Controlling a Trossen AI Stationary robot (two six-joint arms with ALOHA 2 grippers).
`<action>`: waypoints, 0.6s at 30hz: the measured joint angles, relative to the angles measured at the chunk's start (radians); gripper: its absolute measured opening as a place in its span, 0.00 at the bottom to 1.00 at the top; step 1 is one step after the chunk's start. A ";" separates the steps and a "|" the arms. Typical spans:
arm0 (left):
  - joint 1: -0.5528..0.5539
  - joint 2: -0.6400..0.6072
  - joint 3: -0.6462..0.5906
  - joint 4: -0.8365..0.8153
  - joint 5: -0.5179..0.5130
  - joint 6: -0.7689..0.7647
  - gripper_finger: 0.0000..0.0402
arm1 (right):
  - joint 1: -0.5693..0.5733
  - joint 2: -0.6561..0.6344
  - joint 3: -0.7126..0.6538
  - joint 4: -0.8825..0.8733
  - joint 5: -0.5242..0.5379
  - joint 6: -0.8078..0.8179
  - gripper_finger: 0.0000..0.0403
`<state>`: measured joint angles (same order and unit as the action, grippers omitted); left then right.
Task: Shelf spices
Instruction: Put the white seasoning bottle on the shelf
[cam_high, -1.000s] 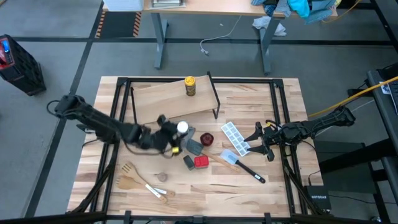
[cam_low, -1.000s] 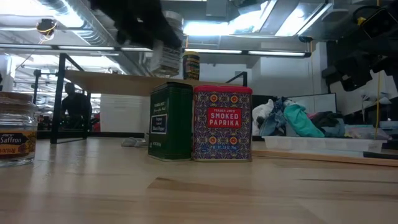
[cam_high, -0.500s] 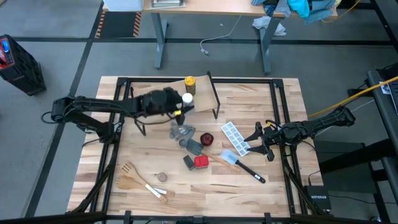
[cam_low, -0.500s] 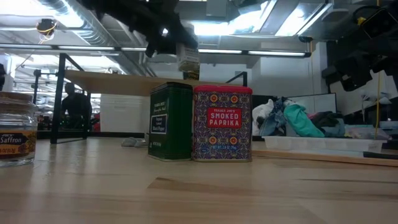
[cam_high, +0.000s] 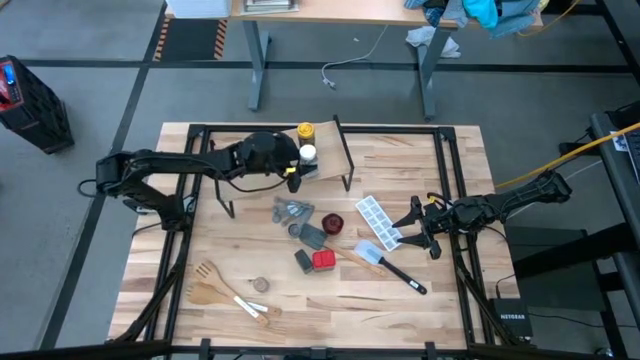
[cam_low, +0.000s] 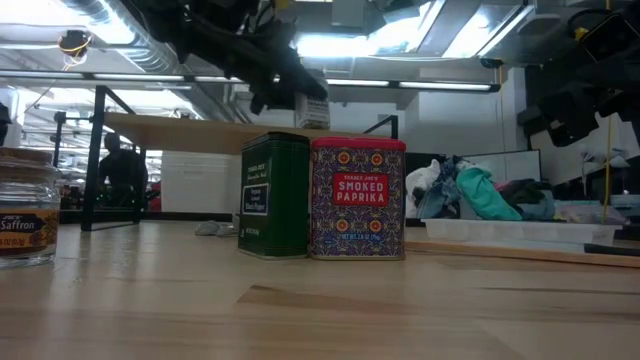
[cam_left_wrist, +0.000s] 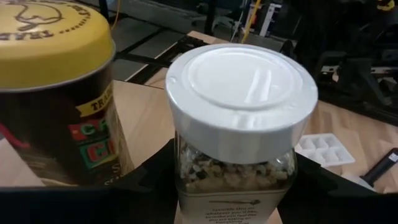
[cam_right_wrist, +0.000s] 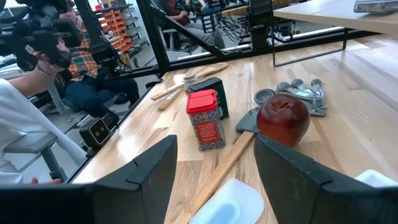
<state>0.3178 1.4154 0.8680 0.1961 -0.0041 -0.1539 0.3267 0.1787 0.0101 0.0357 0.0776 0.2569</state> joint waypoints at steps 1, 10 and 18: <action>0.001 0.000 0.000 0.001 0.001 0.000 0.47 | 0.000 0.000 0.000 0.000 0.000 0.000 0.55; 0.002 0.001 0.000 0.005 -0.001 -0.002 0.67 | 0.000 0.000 0.000 0.000 0.000 0.000 0.55; 0.002 0.002 0.000 0.031 -0.003 -0.002 0.76 | 0.000 0.000 0.000 0.000 0.000 0.000 0.55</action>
<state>0.3199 1.4174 0.8680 0.2267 -0.0067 -0.1562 0.3271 0.1787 0.0097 0.0353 0.0776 0.2569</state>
